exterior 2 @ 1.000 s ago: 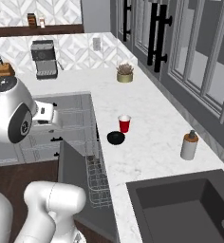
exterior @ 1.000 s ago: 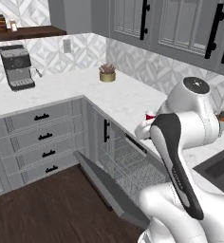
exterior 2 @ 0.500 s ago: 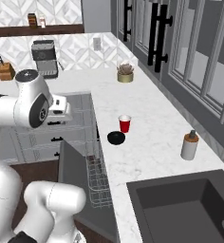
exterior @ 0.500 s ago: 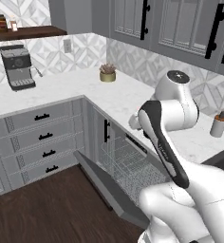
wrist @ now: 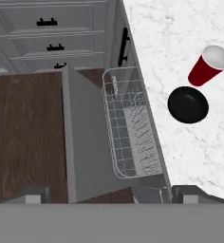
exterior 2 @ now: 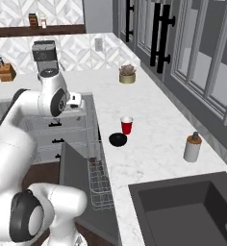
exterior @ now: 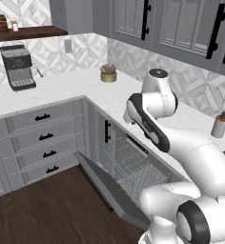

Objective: Pick up the cup and bowl from the counter, place them in the dishwasher, and close the dishwasher door.

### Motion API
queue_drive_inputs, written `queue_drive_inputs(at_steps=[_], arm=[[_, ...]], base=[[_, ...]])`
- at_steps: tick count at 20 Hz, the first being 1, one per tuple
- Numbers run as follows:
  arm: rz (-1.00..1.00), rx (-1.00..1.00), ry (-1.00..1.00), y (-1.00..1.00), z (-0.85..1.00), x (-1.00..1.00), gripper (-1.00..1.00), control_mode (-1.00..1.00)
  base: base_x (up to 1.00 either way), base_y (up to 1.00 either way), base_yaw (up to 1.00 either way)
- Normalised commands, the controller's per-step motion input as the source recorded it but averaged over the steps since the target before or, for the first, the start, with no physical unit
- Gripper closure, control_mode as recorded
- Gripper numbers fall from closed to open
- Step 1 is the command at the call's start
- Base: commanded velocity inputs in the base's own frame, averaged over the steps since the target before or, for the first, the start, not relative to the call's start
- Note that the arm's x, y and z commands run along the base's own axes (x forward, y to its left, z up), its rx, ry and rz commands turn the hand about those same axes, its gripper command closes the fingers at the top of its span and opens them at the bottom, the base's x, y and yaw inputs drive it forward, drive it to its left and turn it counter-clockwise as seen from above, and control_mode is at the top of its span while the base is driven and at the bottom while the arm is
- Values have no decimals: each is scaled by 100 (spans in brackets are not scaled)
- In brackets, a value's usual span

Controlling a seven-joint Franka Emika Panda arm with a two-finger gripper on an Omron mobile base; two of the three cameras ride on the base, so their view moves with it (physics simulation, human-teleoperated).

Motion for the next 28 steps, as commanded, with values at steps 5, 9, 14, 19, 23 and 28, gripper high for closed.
queue_drive_inputs(at_steps=[5,9,14,19,23,28], arm=[[0,-1,3,-40,-34,77,-100,-100],[0,0,1,-39,-32,67,-100,-100],[0,-1,3,-31,-23,69,-100,-100],[0,0,2,-39,-19,58,-100,-100],[1,0,2,-41,-24,61,-100,-100],[3,0,1,-31,-21,49,-100,-100]], base=[[0,0,0],[0,0,0],[0,0,0],[0,0,0],[0,0,0],[0,0,0]])
